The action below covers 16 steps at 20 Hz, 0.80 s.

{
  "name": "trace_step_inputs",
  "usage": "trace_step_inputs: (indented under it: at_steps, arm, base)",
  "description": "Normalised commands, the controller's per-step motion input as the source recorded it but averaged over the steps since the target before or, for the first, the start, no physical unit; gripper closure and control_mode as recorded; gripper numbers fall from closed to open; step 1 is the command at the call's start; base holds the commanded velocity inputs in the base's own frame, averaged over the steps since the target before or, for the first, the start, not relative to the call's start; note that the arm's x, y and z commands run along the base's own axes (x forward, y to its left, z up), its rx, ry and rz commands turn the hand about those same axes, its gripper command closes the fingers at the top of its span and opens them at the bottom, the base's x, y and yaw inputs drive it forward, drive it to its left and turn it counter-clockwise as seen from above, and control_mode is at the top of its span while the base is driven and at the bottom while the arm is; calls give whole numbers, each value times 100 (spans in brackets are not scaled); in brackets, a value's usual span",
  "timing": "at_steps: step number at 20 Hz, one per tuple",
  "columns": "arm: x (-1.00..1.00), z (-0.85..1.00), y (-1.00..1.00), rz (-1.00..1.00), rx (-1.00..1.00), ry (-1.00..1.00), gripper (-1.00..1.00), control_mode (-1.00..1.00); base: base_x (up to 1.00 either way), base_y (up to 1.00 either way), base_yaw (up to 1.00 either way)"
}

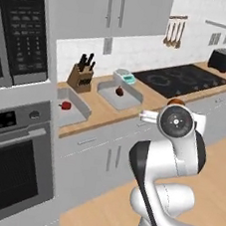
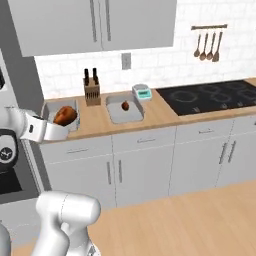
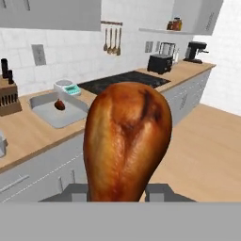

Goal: Place one bell pepper and one chicken drumstick in each tupperware on the nearby counter, to pack two identical lunches.

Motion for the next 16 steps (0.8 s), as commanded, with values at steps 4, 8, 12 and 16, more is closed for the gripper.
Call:
trace_step_inputs:
  at_steps: [4,8,12,16]
  arm:
    - [0,0,0,0,0,0,100,100]
    - [0,0,0,0,0,0,100,100]
    - [0,0,0,0,0,0,100,100]
    - [0,0,0,0,0,0,100,100]
  base:
    - [100,-57,45]
    - [100,-61,54]
    - [91,-33,67]
    - [69,-12,62]
